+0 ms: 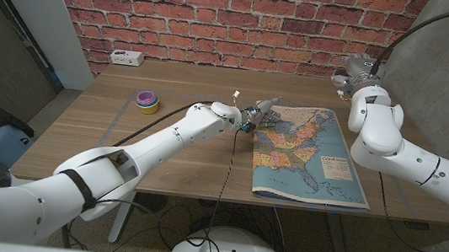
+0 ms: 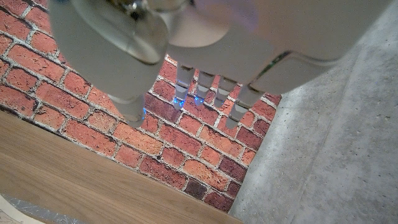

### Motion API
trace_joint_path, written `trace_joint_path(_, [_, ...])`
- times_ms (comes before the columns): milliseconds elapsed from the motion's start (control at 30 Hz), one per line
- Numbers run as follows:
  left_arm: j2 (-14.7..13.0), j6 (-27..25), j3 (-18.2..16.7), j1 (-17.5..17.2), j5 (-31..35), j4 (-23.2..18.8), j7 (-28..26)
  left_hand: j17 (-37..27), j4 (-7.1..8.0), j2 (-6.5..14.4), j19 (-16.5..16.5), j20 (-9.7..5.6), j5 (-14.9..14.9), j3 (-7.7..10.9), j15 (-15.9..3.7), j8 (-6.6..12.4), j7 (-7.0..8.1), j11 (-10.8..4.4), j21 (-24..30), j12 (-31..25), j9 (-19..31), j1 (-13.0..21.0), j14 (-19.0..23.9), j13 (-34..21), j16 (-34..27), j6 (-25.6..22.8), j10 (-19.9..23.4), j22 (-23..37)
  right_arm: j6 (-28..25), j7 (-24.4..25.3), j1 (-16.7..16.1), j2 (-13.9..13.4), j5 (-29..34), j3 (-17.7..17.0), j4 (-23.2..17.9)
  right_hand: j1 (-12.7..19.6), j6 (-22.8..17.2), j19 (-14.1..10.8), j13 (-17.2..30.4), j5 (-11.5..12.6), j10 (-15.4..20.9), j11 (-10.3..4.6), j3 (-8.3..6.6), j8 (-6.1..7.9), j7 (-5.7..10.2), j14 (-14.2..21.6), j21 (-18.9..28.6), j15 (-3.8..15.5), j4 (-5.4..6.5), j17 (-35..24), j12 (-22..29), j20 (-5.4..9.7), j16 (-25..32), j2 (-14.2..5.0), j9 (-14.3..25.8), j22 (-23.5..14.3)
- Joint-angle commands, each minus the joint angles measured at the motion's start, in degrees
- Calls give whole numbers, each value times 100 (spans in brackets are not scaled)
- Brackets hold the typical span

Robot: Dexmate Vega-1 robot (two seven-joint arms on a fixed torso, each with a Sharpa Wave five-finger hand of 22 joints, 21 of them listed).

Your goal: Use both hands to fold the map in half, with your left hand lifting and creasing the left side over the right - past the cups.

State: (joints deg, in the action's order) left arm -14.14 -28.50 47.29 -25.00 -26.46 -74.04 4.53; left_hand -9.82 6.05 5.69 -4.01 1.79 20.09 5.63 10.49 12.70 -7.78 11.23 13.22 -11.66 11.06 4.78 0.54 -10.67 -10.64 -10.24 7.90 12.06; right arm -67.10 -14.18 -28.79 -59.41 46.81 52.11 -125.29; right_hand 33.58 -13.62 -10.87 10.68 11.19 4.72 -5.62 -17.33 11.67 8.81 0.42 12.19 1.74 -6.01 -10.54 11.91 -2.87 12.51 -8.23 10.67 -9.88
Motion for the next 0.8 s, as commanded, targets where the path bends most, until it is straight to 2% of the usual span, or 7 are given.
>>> trace_joint_path(33, [-47,56,16,-61,8,-116,18,-24,70,308,1066,1054,-31,6,90,-17,-411,39,-108,-8,30,20,-6,-7,8,-59,-21,-128,110,-313,-322,486,-77,-335,158,-99,-70,-51,13,19,119,-18,14,1,15,83,14,284,82,-33,12,-25,29,-67,9,-13])
trace_joint_path(433, [-68,91,9,-116,61,-209,-109,-23,104,293,1050,1053,-55,19,88,-22,-410,43,-109,-9,32,18,3,-7,5,-86,-20,-127,168,11,-601,711,-804,-507,450,-305,-129,-88,14,12,173,32,83,-6,-8,104,2,295,228,-65,0,15,35,-109,11,-16])
trace_joint_path(800, [-22,102,-4,-87,64,-120,-140,-23,129,278,1039,1053,-74,27,88,-23,-410,48,-111,-10,34,16,10,-8,4,-118,-16,-127,160,456,-751,708,-1461,-615,561,-304,-113,-85,15,20,142,29,74,-24,-16,71,-10,293,229,-55,-24,17,10,-135,10,-17])
